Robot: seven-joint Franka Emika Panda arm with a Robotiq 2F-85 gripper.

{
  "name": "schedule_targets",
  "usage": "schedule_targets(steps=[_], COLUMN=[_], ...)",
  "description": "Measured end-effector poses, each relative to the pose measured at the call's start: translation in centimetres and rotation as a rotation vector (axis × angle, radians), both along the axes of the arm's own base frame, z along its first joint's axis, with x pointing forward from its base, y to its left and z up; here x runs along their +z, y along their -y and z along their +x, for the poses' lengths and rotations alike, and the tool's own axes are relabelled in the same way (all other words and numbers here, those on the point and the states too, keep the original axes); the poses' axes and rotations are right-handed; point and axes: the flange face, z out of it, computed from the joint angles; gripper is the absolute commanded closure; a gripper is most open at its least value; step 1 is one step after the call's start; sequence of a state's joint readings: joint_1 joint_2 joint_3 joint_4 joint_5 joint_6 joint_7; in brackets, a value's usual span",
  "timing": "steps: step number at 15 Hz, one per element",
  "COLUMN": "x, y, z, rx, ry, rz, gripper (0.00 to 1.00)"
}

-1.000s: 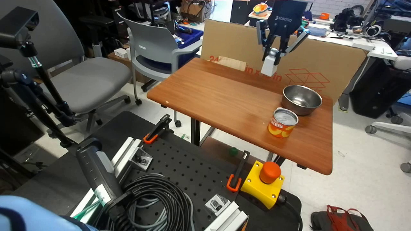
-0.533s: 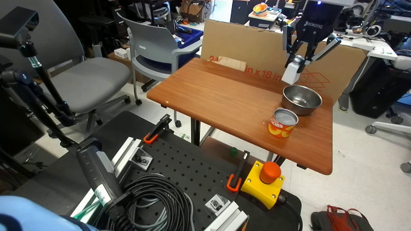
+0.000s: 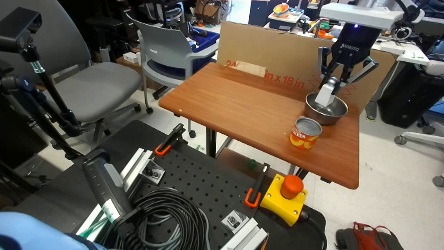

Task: Put the white bottle in the silver bowl

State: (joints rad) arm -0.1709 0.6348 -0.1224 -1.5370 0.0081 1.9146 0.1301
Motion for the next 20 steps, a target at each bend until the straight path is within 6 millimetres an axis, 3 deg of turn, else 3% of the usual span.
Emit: schedule_targets(steps=[9, 10, 11, 16, 20], x=[-3.8, -4.3, -4.9, -6.6, -4.5], y=[0.7, 0.6, 0.5, 0.0, -0.5], z=[3.6, 4.0, 4.3, 5.5, 6.2], rx=[0.000, -0.004, -0.010, -0.013, -0.003], ry=[-0.072, -0.073, -0.074, -0.086, -0.051], rz=[0.000, -0.005, -0.009, -0.017, -0.024], gripper=[0.90, 0.56, 0.39, 0.05, 0.00])
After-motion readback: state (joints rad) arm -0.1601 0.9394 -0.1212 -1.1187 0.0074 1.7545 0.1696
